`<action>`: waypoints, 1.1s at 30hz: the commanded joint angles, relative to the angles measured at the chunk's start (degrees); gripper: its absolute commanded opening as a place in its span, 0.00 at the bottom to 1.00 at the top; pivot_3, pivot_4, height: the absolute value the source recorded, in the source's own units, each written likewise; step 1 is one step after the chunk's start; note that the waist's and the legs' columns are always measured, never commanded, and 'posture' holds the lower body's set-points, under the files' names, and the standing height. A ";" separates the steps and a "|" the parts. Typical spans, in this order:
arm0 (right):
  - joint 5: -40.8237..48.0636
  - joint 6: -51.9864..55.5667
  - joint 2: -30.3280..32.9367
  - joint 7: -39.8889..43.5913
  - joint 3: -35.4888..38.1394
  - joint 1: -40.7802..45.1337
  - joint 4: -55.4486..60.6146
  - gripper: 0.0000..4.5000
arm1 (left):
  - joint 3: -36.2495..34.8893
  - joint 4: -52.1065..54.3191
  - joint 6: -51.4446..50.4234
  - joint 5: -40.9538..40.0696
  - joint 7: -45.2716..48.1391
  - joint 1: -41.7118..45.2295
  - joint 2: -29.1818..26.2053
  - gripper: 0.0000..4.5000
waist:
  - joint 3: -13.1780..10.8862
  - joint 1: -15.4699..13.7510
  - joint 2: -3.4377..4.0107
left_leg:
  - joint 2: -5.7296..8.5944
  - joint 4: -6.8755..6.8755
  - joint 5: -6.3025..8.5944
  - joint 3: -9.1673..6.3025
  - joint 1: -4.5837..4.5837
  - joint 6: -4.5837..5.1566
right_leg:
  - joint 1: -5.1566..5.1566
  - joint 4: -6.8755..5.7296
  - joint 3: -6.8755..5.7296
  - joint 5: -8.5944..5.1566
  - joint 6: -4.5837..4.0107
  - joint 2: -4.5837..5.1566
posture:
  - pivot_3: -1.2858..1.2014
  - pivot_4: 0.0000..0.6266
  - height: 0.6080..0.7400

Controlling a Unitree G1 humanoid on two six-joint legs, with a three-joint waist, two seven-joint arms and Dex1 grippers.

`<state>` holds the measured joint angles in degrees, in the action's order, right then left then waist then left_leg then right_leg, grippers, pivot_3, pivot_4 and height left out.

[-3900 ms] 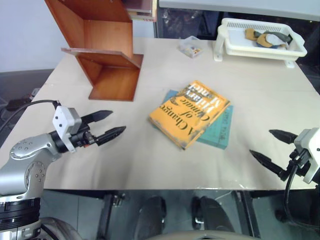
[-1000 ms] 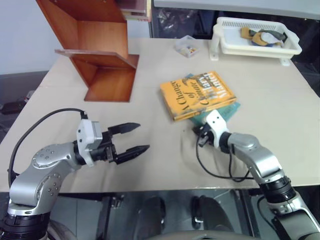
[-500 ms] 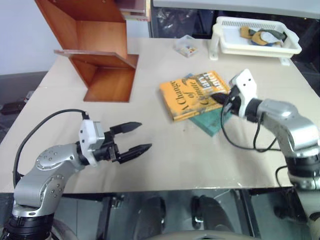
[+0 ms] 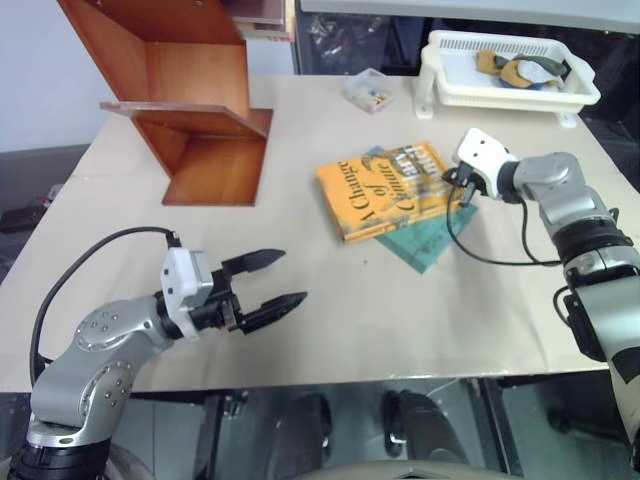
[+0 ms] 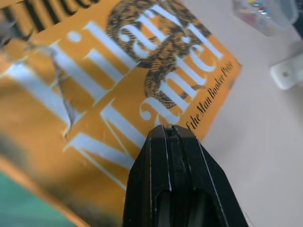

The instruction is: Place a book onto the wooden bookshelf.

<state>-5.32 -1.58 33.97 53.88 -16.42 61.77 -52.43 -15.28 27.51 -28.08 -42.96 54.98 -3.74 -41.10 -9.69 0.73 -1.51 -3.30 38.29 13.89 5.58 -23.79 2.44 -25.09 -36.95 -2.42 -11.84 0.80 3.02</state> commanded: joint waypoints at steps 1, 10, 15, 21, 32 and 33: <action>0.45 6.80 1.36 5.77 -0.08 -5.82 8.93 0.01 | -0.84 2.43 0.97 -1.03 -0.29 -0.01 0.31 1.00 | 0.03 -0.03 0.00 | 0.00 0.00 0.00 -0.01 0.02 0.00 | 0.02 -0.02 -0.01 -0.03 -0.05 0.02 | 0.52 0.24 1.00; 3.30 32.30 0.55 1.58 4.20 -18.15 43.25 0.01 | 2.65 -0.15 0.92 1.46 -1.35 3.80 1.18 1.00 | 0.06 0.11 0.02 | -0.01 0.05 0.00 0.03 0.14 -0.02 | -0.02 -0.36 0.03 -0.05 -0.05 0.00 | 0.52 0.24 1.00; 8.07 34.74 0.74 -2.71 12.56 -23.92 57.06 0.01 | 4.28 0.33 -0.27 2.26 -3.71 4.37 1.95 1.00 | 0.04 -0.22 0.02 | 0.03 0.08 0.00 0.04 0.05 -0.02 | -0.10 -0.38 0.04 -0.04 -0.04 0.02 | 0.52 0.24 1.00; 19.73 44.92 1.18 -3.91 23.64 -36.52 80.89 0.43 | 4.63 -0.07 -0.25 2.28 -4.63 4.80 2.38 1.00 | 0.00 -0.64 0.02 | 0.05 0.06 0.00 0.02 -0.08 -0.01 | -0.18 -0.34 0.04 0.07 0.17 0.01 | 0.52 0.24 1.00; 30.43 51.36 0.32 -12.57 33.70 -69.82 112.37 1.00 | 2.23 -0.07 -25.40 -21.04 -20.69 5.03 4.97 1.00 | 0.06 -0.90 -0.09 | 0.00 0.16 0.01 -0.04 0.11 -0.01 | 0.01 -0.29 0.05 -0.21 0.26 0.12 | 0.52 0.24 1.00; 30.74 51.01 0.33 -13.65 33.50 -70.16 112.43 1.00 | 2.19 -0.48 -27.27 -24.52 -23.16 5.27 5.96 1.00 | 0.06 -0.84 -0.10 | 0.00 0.16 0.01 -0.07 0.14 -0.01 | 0.04 -0.32 0.03 -0.21 0.26 0.13 | 0.52 0.24 1.00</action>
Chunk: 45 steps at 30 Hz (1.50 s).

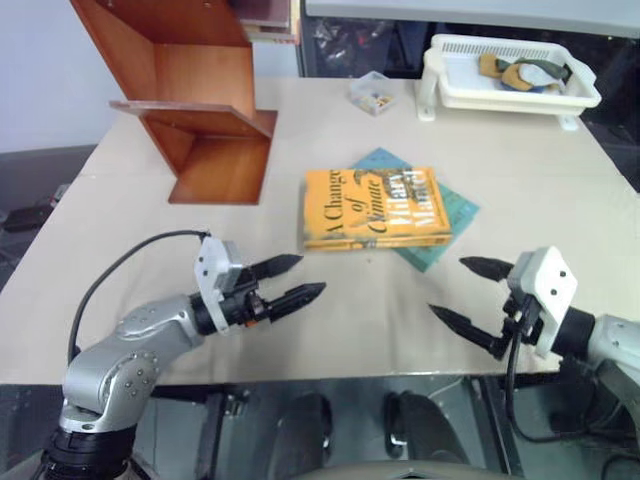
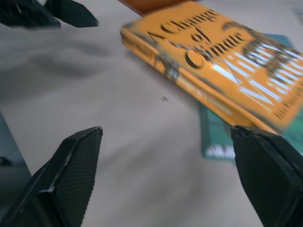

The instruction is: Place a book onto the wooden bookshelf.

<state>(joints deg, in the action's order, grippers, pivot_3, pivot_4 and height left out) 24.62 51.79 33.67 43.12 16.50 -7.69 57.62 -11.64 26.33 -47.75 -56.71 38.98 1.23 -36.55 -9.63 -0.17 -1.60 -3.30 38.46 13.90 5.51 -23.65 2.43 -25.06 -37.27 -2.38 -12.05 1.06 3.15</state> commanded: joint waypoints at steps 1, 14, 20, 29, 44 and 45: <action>1.07 -2.61 0.78 -3.83 0.32 -0.76 2.38 1.00 | -1.51 -0.32 -9.00 -14.51 -10.45 0.99 2.74 1.00 | 0.00 0.10 -0.01 | 0.00 0.02 0.00 -0.02 -0.01 0.00 | 0.00 -0.04 0.00 0.00 0.00 0.00 | 0.52 0.24 1.00; 6.86 -3.59 5.28 -11.70 1.23 0.03 2.38 1.00 | 2.80 -13.20 -6.17 -39.48 -48.82 10.30 22.81 1.00 | 0.08 -0.56 -0.19 | 0.22 0.05 -0.01 -0.34 -0.09 0.04 | 0.19 0.09 0.04 -0.01 -0.02 -0.02 | 0.52 0.24 1.00; 9.40 -3.20 6.52 -14.29 2.23 0.52 2.38 1.00 | 0.59 -17.85 -6.80 -37.89 -45.34 15.97 17.06 1.00 | 0.08 -0.65 -0.19 | 0.24 0.05 -0.01 -0.44 -0.03 0.03 | 0.26 0.10 -0.12 -0.02 -0.04 -0.15 | 0.52 0.24 1.00; 8.78 -3.67 5.94 -17.46 -0.87 2.37 1.82 1.00 | 2.80 -35.83 -2.74 -18.28 -29.59 32.53 14.63 1.00 | 0.08 -0.84 -0.21 | 0.37 0.05 -0.01 -0.55 -0.17 0.03 | 0.32 0.32 -0.44 -0.01 -0.03 -0.11 | 0.52 0.24 1.00; 9.51 -5.12 5.36 -20.29 -4.24 3.29 2.38 1.00 | -5.66 -28.43 -12.32 -27.85 -42.72 24.71 22.89 1.00 | 0.07 -0.85 -0.23 | 0.14 -0.04 -0.01 -0.63 -0.18 0.02 | 0.32 0.38 -0.25 0.13 0.22 -0.06 | 0.52 0.24 1.00; 9.69 -5.13 5.26 -20.44 -4.40 3.50 2.38 1.00 | -5.38 -28.17 -11.33 -27.18 -43.75 24.36 24.36 1.00 | 0.07 -0.94 -0.23 | 0.17 0.01 -0.01 -0.68 -0.18 0.02 | 0.38 0.38 -0.30 0.12 0.20 -0.02 | 0.52 0.24 1.00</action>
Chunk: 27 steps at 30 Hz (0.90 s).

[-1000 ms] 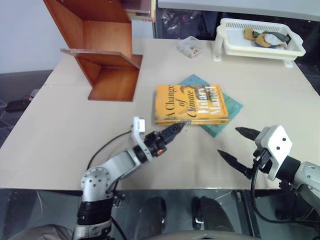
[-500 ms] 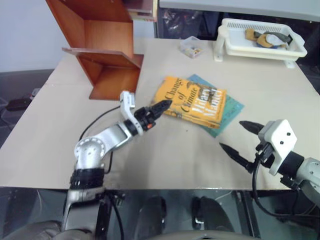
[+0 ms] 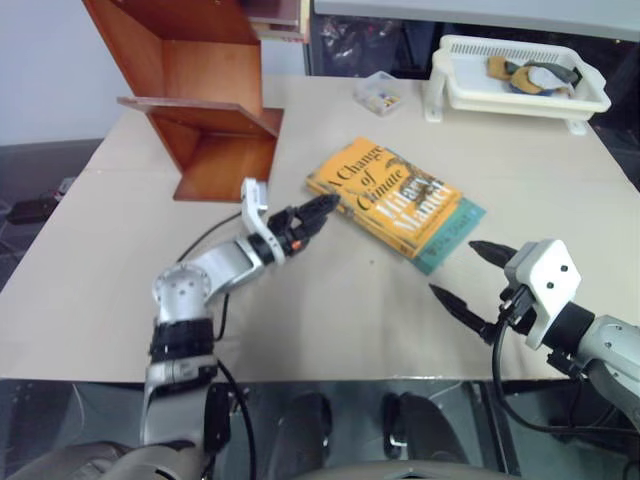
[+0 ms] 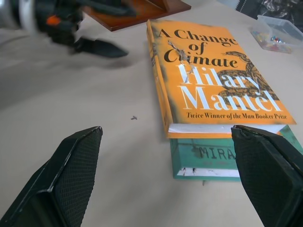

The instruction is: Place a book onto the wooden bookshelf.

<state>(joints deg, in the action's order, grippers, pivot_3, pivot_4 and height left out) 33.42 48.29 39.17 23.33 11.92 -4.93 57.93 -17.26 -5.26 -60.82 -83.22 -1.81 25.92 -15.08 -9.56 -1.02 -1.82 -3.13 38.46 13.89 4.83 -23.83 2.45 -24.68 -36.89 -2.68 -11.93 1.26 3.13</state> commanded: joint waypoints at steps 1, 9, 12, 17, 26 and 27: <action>1.19 -1.82 -0.21 -0.84 0.06 0.78 2.07 1.00 | 0.34 3.81 2.56 -0.19 -4.09 -0.59 4.28 1.00 | 0.01 -0.14 -0.01 | 0.02 0.04 0.00 -0.01 0.01 0.00 | 0.03 0.00 -0.02 -0.06 -0.09 0.02 | 0.52 0.24 1.00; 3.66 -2.09 -1.19 -3.11 -1.26 4.27 2.07 1.00 | 2.32 0.28 8.83 6.81 -5.58 2.96 12.66 1.00 | 0.01 0.05 -0.02 | 0.18 0.06 0.00 -0.03 0.01 0.01 | 0.06 0.00 -0.22 -0.10 -0.22 -0.05 | 0.52 0.24 1.00; 3.45 -2.28 -1.08 -3.96 -2.06 5.15 2.07 1.00 | 1.67 -1.85 10.46 8.69 -5.36 4.61 14.40 1.00 | 0.01 0.07 -0.02 | 0.25 0.06 0.00 -0.07 0.00 0.01 | 0.06 0.00 -0.25 -0.10 -0.22 -0.04 | 0.52 0.24 1.00; 3.10 -2.55 -1.01 -5.28 -3.19 5.64 2.07 1.00 | 1.07 -4.86 11.66 10.65 -4.17 6.85 15.75 1.00 | 0.01 0.15 -0.03 | 0.27 0.06 0.00 -0.09 -0.02 0.02 | 0.06 0.00 -0.26 -0.09 -0.20 -0.03 | 0.52 0.24 1.00; 2.58 -3.08 -0.66 -7.08 -3.95 5.01 2.07 1.00 | -0.93 -10.98 11.95 11.98 -1.07 10.26 17.14 0.83 | 0.01 0.14 -0.03 | 0.30 0.06 0.00 -0.13 -0.04 0.02 | 0.06 0.01 -0.30 -0.11 -0.19 -0.02 | 0.52 0.24 1.00; 2.64 -3.14 -0.57 -7.13 -3.79 4.88 2.07 1.00 | -1.26 -11.54 11.95 12.16 -0.75 10.46 17.13 0.75 | 0.01 0.15 -0.03 | 0.30 0.06 0.00 -0.14 -0.04 0.02 | 0.06 0.01 -0.30 -0.10 -0.18 -0.02 | 0.52 0.24 1.00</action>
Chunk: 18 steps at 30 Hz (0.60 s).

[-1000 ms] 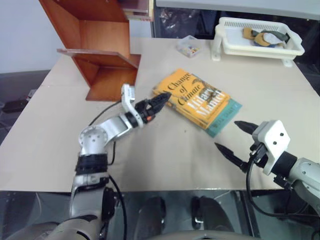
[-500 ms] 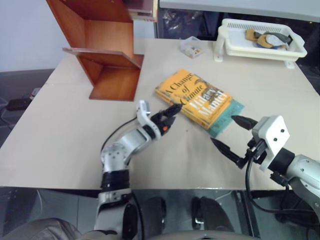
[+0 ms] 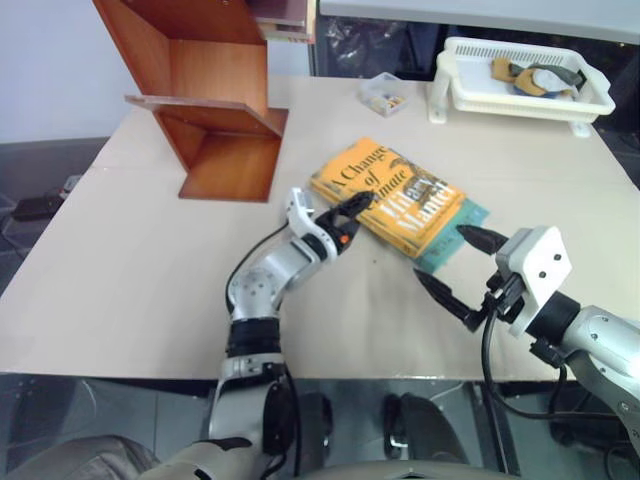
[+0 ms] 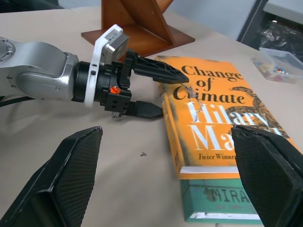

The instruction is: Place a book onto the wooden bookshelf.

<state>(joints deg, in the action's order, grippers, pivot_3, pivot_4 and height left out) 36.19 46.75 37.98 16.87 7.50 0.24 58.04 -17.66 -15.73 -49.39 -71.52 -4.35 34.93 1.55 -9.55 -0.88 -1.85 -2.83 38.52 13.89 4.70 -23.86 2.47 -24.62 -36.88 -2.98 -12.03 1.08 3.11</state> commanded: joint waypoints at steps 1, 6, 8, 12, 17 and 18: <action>-0.07 -1.64 0.68 -0.72 0.78 -0.41 1.96 1.00 | -1.12 -1.53 0.48 0.65 2.12 1.62 0.46 0.65 | 0.00 0.01 0.00 | 0.00 0.00 0.00 0.00 0.00 0.00 | 0.00 0.00 0.00 0.00 0.00 0.00 | 0.52 0.24 1.00; 0.12 -2.11 1.13 -1.01 1.12 -1.08 1.96 1.00 | -3.50 -2.30 -0.69 -0.32 1.80 1.40 0.13 0.16 | 0.00 0.03 0.00 | 0.00 0.00 0.00 -0.02 0.00 0.00 | 0.00 0.00 -0.01 -0.01 0.00 0.00 | 0.52 0.24 1.00; 0.21 -2.45 1.34 -1.11 1.19 -1.43 1.96 1.00 | -4.25 -1.77 -1.52 -0.74 1.62 1.01 -0.15 0.05 | 0.00 0.05 0.00 | -0.01 0.00 0.00 -0.02 0.00 0.00 | 0.00 0.00 -0.01 0.00 0.00 0.00 | 0.52 0.24 1.00; 0.04 -2.37 1.24 -1.08 0.92 -1.31 1.96 1.00 | -6.41 -0.69 -3.32 -2.87 0.77 0.37 -0.56 0.04 | 0.00 0.05 0.00 | -0.01 0.00 0.00 -0.03 0.00 0.00 | 0.00 0.00 -0.02 0.00 0.01 0.00 | 0.52 0.24 1.00; -0.08 -2.23 1.07 -0.58 0.70 -0.50 1.46 1.00 | -7.43 2.85 -6.56 -5.19 1.06 -0.80 -2.81 0.04 | 0.00 0.11 0.00 | -0.02 -0.01 0.00 -0.03 0.00 0.00 | 0.00 0.00 -0.02 0.03 0.07 0.00 | 0.52 0.24 1.00; -0.05 -2.28 1.09 -0.43 0.77 -0.44 1.33 1.00 | -7.22 4.76 -7.42 -5.60 1.60 -1.26 -3.78 0.04 | -0.01 0.15 -0.01 | -0.02 -0.01 0.00 -0.03 0.00 0.00 | 0.00 0.00 -0.02 0.10 0.18 0.00 | 0.52 0.24 1.00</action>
<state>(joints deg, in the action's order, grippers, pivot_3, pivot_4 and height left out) 36.18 45.65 39.07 16.11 7.49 -0.77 57.99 -24.77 -15.99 -55.23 -74.65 -4.05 33.61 -1.05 -9.56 -0.73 -1.86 -2.86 38.51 13.89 4.67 -23.86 2.47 -24.63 -36.88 -2.99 -11.92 1.27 3.10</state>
